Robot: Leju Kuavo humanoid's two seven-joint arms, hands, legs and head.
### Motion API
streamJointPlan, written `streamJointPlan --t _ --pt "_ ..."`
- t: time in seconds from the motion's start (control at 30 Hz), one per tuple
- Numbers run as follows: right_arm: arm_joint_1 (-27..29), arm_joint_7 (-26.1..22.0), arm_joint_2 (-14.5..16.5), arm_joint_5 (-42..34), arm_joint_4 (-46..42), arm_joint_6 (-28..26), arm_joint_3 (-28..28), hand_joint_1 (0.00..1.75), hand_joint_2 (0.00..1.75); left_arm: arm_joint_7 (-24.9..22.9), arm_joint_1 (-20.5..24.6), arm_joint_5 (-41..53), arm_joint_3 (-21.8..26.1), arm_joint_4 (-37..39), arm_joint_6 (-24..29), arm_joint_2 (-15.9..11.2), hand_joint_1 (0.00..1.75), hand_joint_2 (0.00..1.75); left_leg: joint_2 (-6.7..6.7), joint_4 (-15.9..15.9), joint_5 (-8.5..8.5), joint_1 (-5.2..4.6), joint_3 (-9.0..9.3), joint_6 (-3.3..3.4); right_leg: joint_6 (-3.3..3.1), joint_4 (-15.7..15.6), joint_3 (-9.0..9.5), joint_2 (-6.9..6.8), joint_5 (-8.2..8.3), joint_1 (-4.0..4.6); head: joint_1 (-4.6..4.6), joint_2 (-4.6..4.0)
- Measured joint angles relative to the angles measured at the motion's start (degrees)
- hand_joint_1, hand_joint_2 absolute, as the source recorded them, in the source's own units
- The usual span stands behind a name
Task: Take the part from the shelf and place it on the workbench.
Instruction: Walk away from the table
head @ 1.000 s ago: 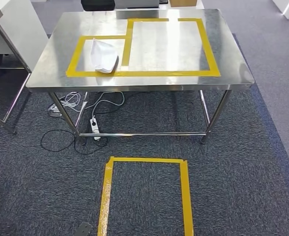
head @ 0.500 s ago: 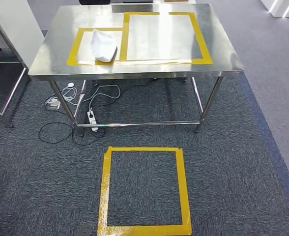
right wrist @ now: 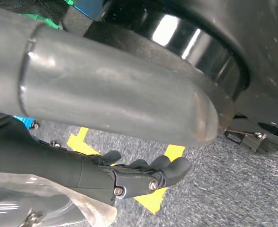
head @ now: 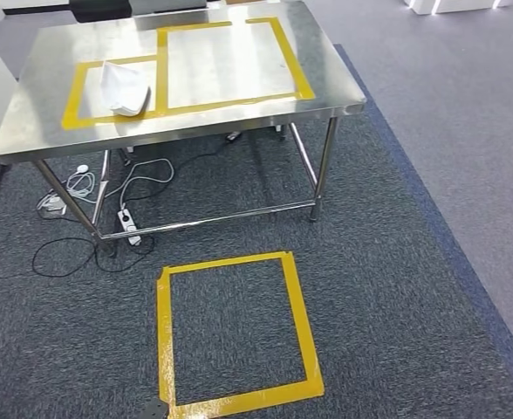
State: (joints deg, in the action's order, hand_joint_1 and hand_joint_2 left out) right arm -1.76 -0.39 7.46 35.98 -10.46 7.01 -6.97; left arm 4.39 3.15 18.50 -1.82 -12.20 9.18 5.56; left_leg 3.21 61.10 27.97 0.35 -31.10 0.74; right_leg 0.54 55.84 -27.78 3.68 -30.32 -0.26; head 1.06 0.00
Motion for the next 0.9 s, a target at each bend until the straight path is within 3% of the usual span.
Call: streamJointPlan --t 0.07,0.13,0.2,0.27,0.3,0.33,0.37,0.43,0.5,0.57,0.63,0.7,0.77,0.83,0.87,0.9 --pt "-0.1 0.1 0.0 -0.1 0.0 0.1 0.0 0.00 0.00 0.0 -0.1 0.1 0.0 0.1 0.0 0.0 0.00 0.00 1.14 -2.0 -0.17 -0.11 0.92 0.38 0.65 0.3 -0.71 1.30 0.35 -0.27 0.13 0.00" --pt "-0.1 0.2 0.0 -0.1 0.0 0.2 0.0 0.00 0.00 0.0 0.0 0.2 0.0 0.2 0.0 0.0 0.00 0.00 -0.25 -3.1 -0.13 -0.20 1.19 0.58 1.35 0.4 -1.23 2.02 0.44 -0.53 0.35 0.00" --pt "-0.1 0.3 -0.1 -0.1 0.0 0.3 0.0 0.00 0.00 0.0 0.2 0.3 0.0 0.2 0.0 0.2 0.00 0.00 -1.70 -4.7 -0.02 0.00 1.75 1.04 1.92 2.9 -2.96 0.00 -1.20 -0.40 0.00 0.00" --pt "-0.2 0.5 -0.1 -0.1 0.0 0.3 0.0 0.00 0.00 0.0 0.3 0.3 -0.1 0.2 -0.1 0.3 0.00 0.00 -3.11 -5.3 0.05 0.08 1.93 1.39 2.43 9.6 -6.51 -2.56 -4.31 -0.35 -0.36 0.00" --pt "-0.2 0.6 -0.1 -0.1 0.0 0.3 0.0 0.00 0.00 0.0 0.2 0.4 -0.1 0.2 -0.1 0.4 0.00 0.00 -3.96 -5.3 0.09 0.06 1.90 1.46 2.64 13.4 -8.51 -3.00 -5.57 -0.39 -0.39 0.00" --pt "-0.2 0.7 -0.1 -0.1 0.0 0.3 0.0 0.00 0.00 -0.1 0.1 0.4 -0.1 0.3 -0.1 0.4 0.00 0.00 -4.81 -5.2 0.15 0.04 1.90 1.49 2.80 15.9 -9.86 -3.22 -5.90 -0.42 -0.38 0.00" --pt "-0.2 0.9 -0.1 -0.1 0.0 0.4 0.0 0.00 0.00 -0.1 0.1 0.4 -0.1 0.3 -0.1 0.4 0.00 0.00 -5.62 -5.2 0.20 0.02 1.91 1.49 2.92 16.5 -10.30 -3.42 -5.25 -0.43 -0.37 0.00" --pt "-0.2 1.2 -0.2 -0.2 0.0 0.4 0.0 0.00 0.00 -0.2 0.2 0.5 -0.1 0.3 -0.2 0.4 0.00 0.00 -6.88 -5.0 0.36 0.03 2.00 1.30 2.92 10.8 -7.61 -4.48 -1.24 -0.44 -0.40 0.00" --pt "-0.3 1.4 -0.2 -0.2 0.0 0.5 0.0 0.00 0.00 -0.2 0.4 0.6 -0.1 0.3 -0.2 0.5 0.00 0.00 -7.89 -4.6 0.67 -0.24 2.01 0.82 2.49 3.5 -3.94 -7.02 1.44 -0.11 -0.43 0.00" --pt "-0.4 1.5 -0.2 -0.2 0.0 0.5 0.0 0.00 0.00 -0.2 0.3 0.6 -0.1 0.3 -0.2 0.5 0.00 0.00 -9.00 -4.2 0.85 -0.63 1.92 0.29 1.72 1.0 -2.90 -8.07 1.67 0.24 -0.25 0.00" --pt "-0.2 1.7 -0.2 -0.2 0.0 0.5 0.0 0.00 0.00 -0.2 0.4 0.8 -0.1 0.3 -0.2 0.4 0.00 0.00 -9.97 -4.0 1.00 -0.68 1.91 -0.15 0.89 1.0 -3.23 -6.83 2.00 0.16 -0.10 0.00" --pt "-0.1 2.1 -0.2 -0.3 0.0 0.6 -0.1 0.00 0.00 -0.2 0.5 1.0 -0.1 0.3 -0.2 0.4 0.00 0.00 -8.09 -2.0 2.81 -0.43 1.24 -0.69 0.14 0.9 -3.44 -5.62 2.40 -0.05 0.03 0.00" --pt "-0.2 2.3 -0.2 -0.3 0.0 0.7 -0.1 0.00 0.00 -0.2 0.4 1.1 -0.1 0.3 -0.2 0.4 0.00 0.00 -4.99 4.4 6.71 -0.19 -1.35 -1.06 -0.45 0.8 -3.73 -4.28 2.73 -0.11 0.26 0.00" --pt "-0.2 2.5 -0.2 -0.3 0.0 0.8 -0.1 0.00 0.00 -0.4 0.1 1.2 -0.1 0.4 -0.3 0.4 0.00 0.00 -3.90 11.5 9.50 -0.14 -4.35 -1.06 -0.74 0.9 -4.03 -2.66 2.98 0.00 0.31 0.00" --pt "-0.1 2.6 -0.2 -0.4 0.0 0.8 -0.1 0.00 0.00 -0.4 0.0 1.3 -0.1 0.4 -0.3 0.4 0.00 0.00 -3.73 12.7 9.33 -0.14 -4.89 -0.95 -0.77 0.9 -4.11 -1.81 3.08 0.05 0.29 0.00" --pt "-0.1 2.7 -0.2 -0.4 0.0 0.9 -0.1 0.00 0.00 -0.5 -0.1 1.3 -0.1 0.4 -0.3 0.4 0.00 0.00 -3.55 11.5 7.95 -0.14 -4.34 -0.77 -0.75 0.9 -4.13 -0.97 3.16 0.11 0.28 0.00"
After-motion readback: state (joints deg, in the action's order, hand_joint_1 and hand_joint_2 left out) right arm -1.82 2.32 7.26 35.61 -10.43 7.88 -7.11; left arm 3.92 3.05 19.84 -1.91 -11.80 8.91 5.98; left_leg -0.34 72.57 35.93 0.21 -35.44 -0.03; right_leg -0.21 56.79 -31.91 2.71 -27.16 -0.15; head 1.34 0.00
